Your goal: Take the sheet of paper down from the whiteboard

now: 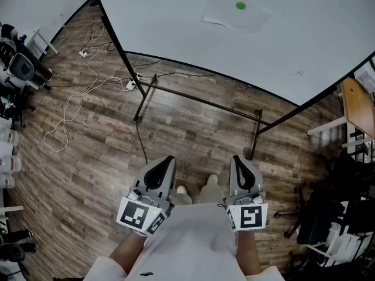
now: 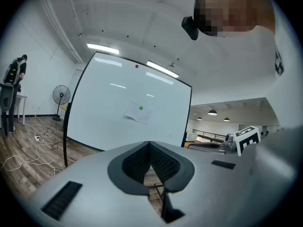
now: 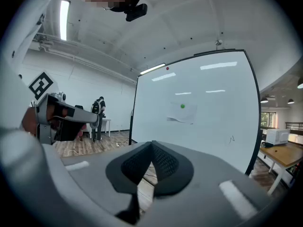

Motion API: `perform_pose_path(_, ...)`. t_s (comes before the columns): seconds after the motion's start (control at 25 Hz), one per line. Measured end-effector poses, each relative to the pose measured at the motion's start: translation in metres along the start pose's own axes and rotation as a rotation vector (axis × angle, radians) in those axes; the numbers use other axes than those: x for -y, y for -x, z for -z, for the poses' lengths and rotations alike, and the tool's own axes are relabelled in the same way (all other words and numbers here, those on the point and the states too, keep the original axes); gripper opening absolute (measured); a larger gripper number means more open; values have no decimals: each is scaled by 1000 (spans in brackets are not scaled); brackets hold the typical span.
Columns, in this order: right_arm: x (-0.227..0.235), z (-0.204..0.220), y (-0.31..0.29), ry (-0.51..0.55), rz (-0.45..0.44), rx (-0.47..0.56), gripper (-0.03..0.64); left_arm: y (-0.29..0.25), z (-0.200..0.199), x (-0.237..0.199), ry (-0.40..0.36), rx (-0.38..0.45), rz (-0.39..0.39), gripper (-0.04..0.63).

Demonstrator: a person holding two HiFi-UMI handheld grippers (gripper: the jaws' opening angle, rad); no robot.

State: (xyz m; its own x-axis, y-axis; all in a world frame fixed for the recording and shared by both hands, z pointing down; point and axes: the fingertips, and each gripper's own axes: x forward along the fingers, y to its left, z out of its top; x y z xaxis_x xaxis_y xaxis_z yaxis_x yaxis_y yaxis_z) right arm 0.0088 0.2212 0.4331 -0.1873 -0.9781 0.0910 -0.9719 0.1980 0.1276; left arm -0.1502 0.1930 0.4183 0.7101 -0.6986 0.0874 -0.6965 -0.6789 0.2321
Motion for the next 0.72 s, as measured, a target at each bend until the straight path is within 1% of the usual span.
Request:
perform_pose_path(0.2, 5, -10, 27, -20, -14, 20, 12, 10, 3, 25, 6, 1, -9, 6)
perform_pose_path(0.32, 17, -12, 41, -10, -19, 27, 12, 9, -2, 46, 15, 22, -8, 6)
perform_pose_path(0.52, 35, -15, 51, -54, -43, 50, 12, -5, 1, 66, 25, 21, -20, 6)
perform_pose_path(0.72, 61, -14, 60, -45, -52, 71, 12, -25, 6, 87, 30, 22, -34, 6)
